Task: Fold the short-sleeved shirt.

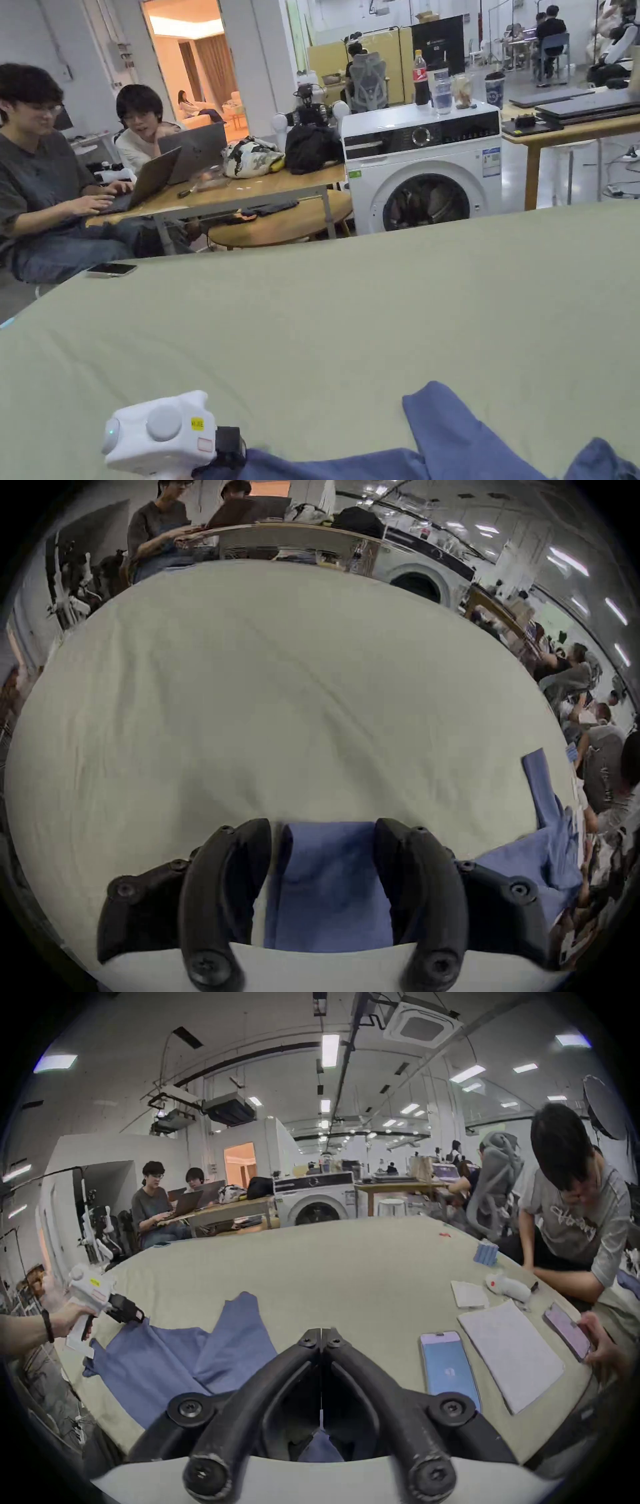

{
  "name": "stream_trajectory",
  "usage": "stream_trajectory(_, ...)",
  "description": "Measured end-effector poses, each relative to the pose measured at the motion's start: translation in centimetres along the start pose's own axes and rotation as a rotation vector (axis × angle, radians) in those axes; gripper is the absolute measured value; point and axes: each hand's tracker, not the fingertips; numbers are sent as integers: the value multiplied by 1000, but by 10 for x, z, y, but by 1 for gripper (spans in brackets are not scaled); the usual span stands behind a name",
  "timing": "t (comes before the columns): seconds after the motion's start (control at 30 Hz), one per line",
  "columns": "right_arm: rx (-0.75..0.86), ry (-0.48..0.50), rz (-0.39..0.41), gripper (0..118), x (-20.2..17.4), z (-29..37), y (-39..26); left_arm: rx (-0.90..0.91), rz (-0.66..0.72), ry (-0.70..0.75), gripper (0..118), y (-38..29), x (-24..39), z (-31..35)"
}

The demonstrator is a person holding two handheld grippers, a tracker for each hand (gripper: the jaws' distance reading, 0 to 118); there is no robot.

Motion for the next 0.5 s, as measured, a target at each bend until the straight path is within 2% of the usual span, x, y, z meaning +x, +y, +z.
stream_trajectory(0.07,-31,-7,-37,0,7,1,-6,-21,-73,36,43,-1,3,1)
stream_trajectory(0.13,-50,-17,-58,0,11,2,-12,-30,-55,16,36,0,7,3)
stream_trajectory(0.17,-63,-23,-70,0,11,4,-14,-34,-75,28,23,9,-1,-3)
stream_trajectory(0.2,-88,-22,-85,0,12,4,-16,-40,-87,34,6,8,3,-4)
stream_trajectory(0.23,-115,-24,-114,0,12,4,-20,-46,-102,48,0,8,6,-6)
stream_trajectory(0.27,-147,-39,-155,0,12,3,-24,-43,-131,69,0,3,13,-4)
stream_trajectory(0.3,-186,-40,-184,16,14,0,-27,-53,-128,72,0,-2,19,-1)
stream_trajectory(0.33,-207,-16,-217,41,15,-2,-31,-53,-127,74,0,-2,19,-1)
stream_trajectory(0.37,-210,-8,-244,57,18,-4,-37,-55,-123,72,0,-2,19,-1)
stream_trajectory(0.43,-237,-22,-288,56,19,-12,-49,-60,-119,66,0,-5,21,6)
stream_trajectory(0.5,-299,8,-346,56,18,-21,-61,-60,-111,57,0,-9,21,9)
